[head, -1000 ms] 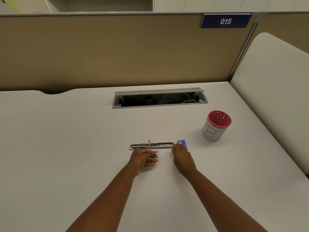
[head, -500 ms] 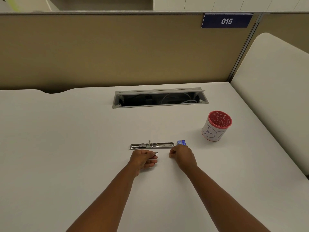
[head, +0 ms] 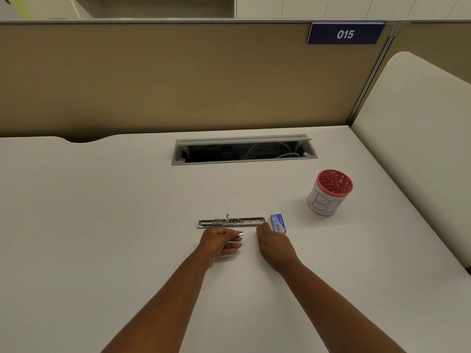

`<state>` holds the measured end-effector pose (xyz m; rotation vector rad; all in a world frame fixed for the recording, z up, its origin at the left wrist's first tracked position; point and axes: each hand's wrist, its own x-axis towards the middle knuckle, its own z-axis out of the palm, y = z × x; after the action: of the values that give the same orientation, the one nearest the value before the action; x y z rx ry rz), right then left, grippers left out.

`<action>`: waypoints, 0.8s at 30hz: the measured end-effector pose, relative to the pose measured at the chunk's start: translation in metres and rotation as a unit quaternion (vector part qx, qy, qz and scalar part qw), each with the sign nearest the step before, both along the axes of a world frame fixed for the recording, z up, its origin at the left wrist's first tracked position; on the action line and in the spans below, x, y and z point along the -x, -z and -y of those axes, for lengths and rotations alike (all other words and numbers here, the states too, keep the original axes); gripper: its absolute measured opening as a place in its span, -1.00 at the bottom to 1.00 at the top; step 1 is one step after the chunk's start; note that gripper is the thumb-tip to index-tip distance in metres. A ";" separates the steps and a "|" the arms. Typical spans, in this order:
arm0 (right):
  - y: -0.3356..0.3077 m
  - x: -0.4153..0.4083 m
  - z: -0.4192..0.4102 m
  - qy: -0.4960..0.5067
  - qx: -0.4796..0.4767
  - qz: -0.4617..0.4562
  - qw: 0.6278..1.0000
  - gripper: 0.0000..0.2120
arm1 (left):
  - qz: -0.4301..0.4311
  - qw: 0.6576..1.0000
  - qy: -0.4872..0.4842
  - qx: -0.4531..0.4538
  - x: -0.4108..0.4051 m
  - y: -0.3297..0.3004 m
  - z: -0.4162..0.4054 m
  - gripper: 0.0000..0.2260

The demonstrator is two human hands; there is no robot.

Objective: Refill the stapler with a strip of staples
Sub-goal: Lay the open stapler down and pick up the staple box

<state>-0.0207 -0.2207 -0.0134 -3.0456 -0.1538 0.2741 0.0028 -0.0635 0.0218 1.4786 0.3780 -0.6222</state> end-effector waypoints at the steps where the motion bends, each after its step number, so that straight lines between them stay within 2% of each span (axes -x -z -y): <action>1: -0.001 0.000 0.000 0.000 -0.002 0.002 1.000 -0.65 | 0.000 1.000 0.000 0.000 0.000 0.000 0.000 -0.92; 5: -0.006 0.003 0.000 0.024 -0.040 0.025 0.999 -0.71 | 0.000 1.000 -0.003 -0.003 0.000 0.000 -0.002 -0.92; 7: -0.012 0.003 0.002 0.066 -0.113 0.051 0.990 -0.76 | -0.002 1.000 -0.005 -0.002 0.000 -0.001 -0.003 -0.92; 9: -0.021 0.000 0.009 0.111 -0.203 0.078 0.970 -0.78 | -0.004 1.000 -0.007 0.003 0.000 -0.001 -0.002 -0.91; 12: -0.040 -0.010 0.022 0.176 -0.337 0.108 0.919 -0.76 | -0.008 1.000 -0.008 0.009 0.001 -0.002 -0.001 -0.91; 14: -0.053 -0.017 0.031 0.201 -0.380 0.130 0.893 -0.79 | -0.007 1.000 -0.010 0.011 0.000 -0.004 0.001 -0.92; 19: -0.080 -0.027 0.061 0.234 -0.370 0.225 0.870 -0.81 | -0.003 1.000 -0.006 0.010 0.001 -0.004 0.005 -0.92; 22: -0.092 -0.031 0.096 0.259 -0.245 0.292 0.888 -0.88 | 0.001 1.000 -0.001 0.012 0.000 -0.005 0.007 -0.91; 24: -0.095 -0.036 0.119 0.285 -0.176 0.282 0.899 -0.82 | 0.005 1.000 0.000 0.012 -0.002 -0.005 0.008 -0.92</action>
<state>0.0149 -0.3399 0.0815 -2.5577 0.5845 -0.6086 0.0047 -0.0715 0.0271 1.4571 0.3623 -0.6171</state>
